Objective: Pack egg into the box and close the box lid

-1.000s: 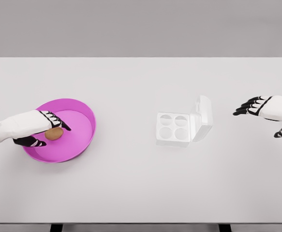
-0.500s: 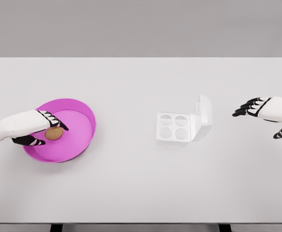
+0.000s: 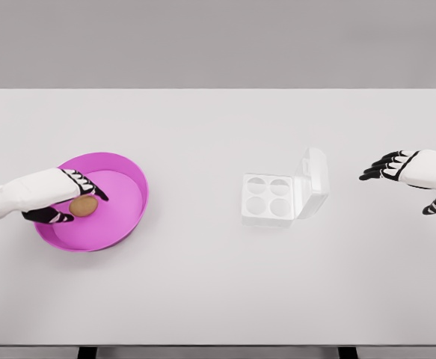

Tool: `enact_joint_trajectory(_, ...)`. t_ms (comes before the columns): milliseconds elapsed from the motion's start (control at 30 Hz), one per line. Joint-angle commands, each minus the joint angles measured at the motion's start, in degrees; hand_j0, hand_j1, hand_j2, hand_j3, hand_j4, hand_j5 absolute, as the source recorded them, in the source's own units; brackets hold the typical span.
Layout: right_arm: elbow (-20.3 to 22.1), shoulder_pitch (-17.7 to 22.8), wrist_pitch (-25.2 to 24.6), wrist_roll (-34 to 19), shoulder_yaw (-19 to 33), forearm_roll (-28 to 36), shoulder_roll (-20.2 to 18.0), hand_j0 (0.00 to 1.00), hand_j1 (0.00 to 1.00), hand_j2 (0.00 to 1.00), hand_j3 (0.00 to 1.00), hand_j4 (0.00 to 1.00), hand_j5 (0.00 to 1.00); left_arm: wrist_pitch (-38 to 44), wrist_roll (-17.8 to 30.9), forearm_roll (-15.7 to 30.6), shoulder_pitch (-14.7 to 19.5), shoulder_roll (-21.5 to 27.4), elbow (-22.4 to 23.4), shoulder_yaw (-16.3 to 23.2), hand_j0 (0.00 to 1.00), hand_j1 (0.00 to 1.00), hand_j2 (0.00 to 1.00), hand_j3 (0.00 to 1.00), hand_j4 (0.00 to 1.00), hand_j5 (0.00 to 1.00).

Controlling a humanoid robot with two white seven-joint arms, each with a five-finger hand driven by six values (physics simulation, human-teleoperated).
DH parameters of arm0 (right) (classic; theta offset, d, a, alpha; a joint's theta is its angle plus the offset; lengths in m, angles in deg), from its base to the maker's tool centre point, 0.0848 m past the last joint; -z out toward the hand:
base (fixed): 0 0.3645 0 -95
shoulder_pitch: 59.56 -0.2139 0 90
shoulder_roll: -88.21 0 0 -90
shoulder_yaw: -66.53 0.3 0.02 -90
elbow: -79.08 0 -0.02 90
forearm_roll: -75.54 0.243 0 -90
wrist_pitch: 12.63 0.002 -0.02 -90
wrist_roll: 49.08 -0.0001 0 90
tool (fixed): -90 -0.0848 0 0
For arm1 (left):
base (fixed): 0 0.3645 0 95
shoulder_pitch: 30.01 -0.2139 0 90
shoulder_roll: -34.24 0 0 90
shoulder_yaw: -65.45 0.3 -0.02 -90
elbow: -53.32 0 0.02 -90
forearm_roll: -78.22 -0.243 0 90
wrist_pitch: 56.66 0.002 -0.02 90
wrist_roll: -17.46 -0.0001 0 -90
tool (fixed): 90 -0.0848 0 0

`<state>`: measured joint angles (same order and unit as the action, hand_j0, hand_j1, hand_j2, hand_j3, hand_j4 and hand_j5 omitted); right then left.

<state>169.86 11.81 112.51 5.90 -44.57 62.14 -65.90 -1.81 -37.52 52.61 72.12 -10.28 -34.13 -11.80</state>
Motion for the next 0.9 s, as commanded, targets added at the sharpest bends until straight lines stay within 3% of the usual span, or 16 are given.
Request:
enact_joint_trajectory(0, 0.0, 0.0, -0.1, 0.0, 0.0, 0.3, -0.1, 1.0, 1.0, 1.0, 1.0, 1.0, 1.0, 0.1, 0.0, 0.0, 0.0, -0.3, 0.0, 0.0, 0.76, 0.76, 0.76, 0.76, 0.76, 0.76)
enact_joint_trajectory(867, -0.2, 0.4, -0.1, 0.0, -0.1, 0.1, -0.3, 1.0, 1.0, 1.0, 1.0, 1.0, 1.0, 0.1, 0.0, -0.2, -0.4, -0.5, 0.0, 0.0, 0.64, 0.64, 0.64, 0.64, 0.64, 0.64)
